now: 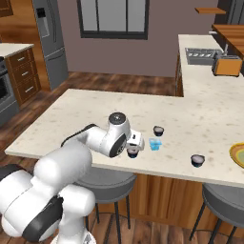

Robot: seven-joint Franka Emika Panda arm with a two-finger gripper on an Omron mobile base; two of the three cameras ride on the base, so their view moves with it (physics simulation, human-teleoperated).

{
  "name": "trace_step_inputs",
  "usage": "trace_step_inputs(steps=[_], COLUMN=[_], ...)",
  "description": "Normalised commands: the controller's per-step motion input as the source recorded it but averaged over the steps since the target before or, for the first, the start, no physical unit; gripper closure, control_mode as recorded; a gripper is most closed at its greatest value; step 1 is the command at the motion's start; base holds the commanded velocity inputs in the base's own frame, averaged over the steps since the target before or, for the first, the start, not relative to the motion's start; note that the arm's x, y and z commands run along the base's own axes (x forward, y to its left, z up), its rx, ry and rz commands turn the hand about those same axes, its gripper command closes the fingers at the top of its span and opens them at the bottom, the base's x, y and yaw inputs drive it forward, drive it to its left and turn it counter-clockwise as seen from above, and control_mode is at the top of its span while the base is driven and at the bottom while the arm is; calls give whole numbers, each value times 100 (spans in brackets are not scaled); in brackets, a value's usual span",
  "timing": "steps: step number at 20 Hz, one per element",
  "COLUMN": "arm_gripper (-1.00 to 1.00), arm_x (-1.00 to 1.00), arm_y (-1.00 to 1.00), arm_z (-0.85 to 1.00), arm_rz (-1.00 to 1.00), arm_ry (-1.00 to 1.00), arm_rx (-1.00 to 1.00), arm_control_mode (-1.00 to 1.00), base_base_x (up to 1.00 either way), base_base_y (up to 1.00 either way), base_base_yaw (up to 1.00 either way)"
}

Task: Place two yogurt containers on each plate.

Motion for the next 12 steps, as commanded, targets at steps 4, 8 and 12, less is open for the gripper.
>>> trace_step_inputs(steps=[4,8,12], arm_gripper=[-100,-100,-100], arm_x=[22,23,31], arm_y=[-18,-13,-1], arm_z=[-23,-21,-21], arm_rz=[-1,0,0], arm_ry=[9,3,1], arm_rx=[0,0,0], arm_control_mode=[-100,-100,-100], base_base_x=[0,0,0], base_base_y=[0,0,0], base_base_yaw=[0,0,0])
